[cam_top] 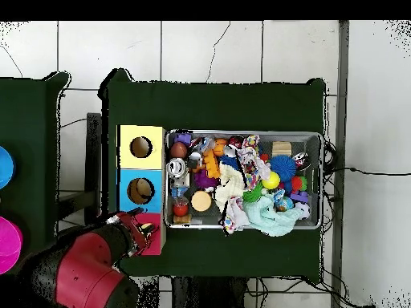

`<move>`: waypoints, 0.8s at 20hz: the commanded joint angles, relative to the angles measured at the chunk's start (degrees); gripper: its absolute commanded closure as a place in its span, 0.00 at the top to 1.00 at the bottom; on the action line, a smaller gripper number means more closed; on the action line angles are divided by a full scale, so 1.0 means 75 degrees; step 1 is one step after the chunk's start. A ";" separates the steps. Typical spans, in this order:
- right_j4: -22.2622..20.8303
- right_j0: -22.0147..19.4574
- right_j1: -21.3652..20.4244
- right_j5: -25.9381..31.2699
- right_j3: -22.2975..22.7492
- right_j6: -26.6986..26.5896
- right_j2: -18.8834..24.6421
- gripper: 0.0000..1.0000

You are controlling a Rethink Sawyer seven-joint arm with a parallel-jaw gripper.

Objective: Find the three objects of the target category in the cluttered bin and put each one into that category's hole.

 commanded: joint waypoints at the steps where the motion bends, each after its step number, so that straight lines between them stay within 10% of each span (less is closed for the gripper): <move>1: -0.0227 -0.0173 -0.0039 0.0813 0.0362 0.1447 0.1219 0.00; 16: 0.0031 -0.0338 0.0015 0.0281 0.0783 0.1532 0.1656 0.00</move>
